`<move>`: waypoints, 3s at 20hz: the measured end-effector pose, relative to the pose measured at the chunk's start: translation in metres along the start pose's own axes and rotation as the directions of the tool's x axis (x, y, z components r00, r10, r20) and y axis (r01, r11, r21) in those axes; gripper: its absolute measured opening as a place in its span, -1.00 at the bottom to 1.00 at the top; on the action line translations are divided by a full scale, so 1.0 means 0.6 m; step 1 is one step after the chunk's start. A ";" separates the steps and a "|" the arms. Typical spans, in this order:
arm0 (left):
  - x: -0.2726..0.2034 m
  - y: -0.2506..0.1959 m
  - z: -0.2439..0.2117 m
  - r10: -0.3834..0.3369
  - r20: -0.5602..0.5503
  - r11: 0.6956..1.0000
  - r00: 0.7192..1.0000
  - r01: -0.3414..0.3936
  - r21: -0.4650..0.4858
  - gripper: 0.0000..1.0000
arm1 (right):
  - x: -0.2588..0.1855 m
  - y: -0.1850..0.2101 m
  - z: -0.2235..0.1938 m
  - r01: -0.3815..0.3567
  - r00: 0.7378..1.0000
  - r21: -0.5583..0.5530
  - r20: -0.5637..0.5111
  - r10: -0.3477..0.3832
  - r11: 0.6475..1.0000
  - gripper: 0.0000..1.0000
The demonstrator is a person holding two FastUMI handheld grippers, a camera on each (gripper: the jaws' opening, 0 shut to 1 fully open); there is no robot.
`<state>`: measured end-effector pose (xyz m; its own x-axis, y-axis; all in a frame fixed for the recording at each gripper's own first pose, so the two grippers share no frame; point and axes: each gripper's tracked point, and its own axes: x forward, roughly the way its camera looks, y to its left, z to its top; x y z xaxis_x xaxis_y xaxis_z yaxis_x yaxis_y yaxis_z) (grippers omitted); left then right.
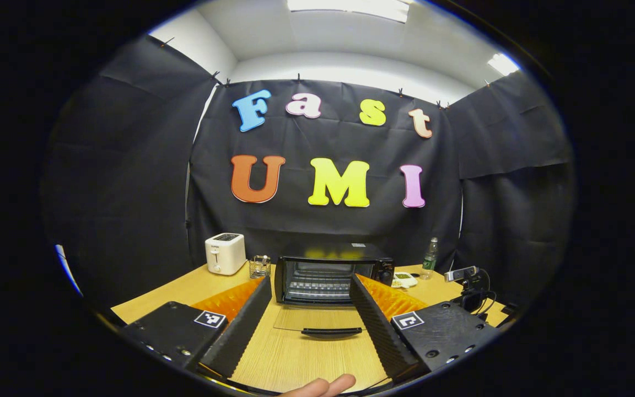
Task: Open the electric oven with the left hand, put the food in, and close the electric oven.
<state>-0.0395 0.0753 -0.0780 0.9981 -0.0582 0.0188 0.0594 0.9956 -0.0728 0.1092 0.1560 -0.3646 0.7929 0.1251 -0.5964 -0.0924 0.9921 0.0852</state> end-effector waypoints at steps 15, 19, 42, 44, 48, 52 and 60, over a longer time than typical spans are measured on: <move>-0.021 0.034 0.009 0.027 0.017 0.999 0.999 -0.028 0.039 0.87 | -0.040 0.132 0.110 -0.227 0.964 0.155 0.180 0.198 0.962 0.66; -0.014 0.041 0.003 0.043 0.012 0.995 0.999 -0.044 0.094 0.87 | -0.030 0.225 0.146 -0.376 0.920 0.279 0.229 0.319 0.884 0.66; 0.061 0.152 -0.074 0.139 -0.126 0.988 0.982 -0.130 0.081 0.94 | 0.255 0.369 0.358 -0.163 0.933 0.266 0.354 0.061 0.950 0.67; 0.063 0.156 -0.078 0.143 -0.128 0.988 0.981 -0.134 0.079 0.94 | 0.275 0.367 0.371 -0.137 0.931 0.224 0.361 0.049 0.965 0.67; 0.064 0.158 -0.090 0.144 -0.145 0.989 0.979 -0.136 0.063 0.94 | 0.297 0.364 0.389 -0.109 0.926 0.162 0.376 0.041 0.981 0.71; 0.059 0.156 -0.100 0.148 -0.162 0.989 0.976 -0.141 0.051 0.93 | 0.274 0.362 0.380 -0.092 0.920 0.101 0.389 0.046 0.991 0.87; 0.019 0.130 -0.082 0.144 -0.155 0.989 0.977 -0.138 0.044 0.93 | 0.165 0.335 0.345 -0.123 0.922 0.099 0.380 0.077 0.987 0.93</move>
<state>-0.0226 0.1488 -0.1327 0.9864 0.0747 -0.1464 -0.0801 0.9963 -0.0313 0.2941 0.3650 -0.2415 0.9526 0.1871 -0.2399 -0.1297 0.9630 0.2364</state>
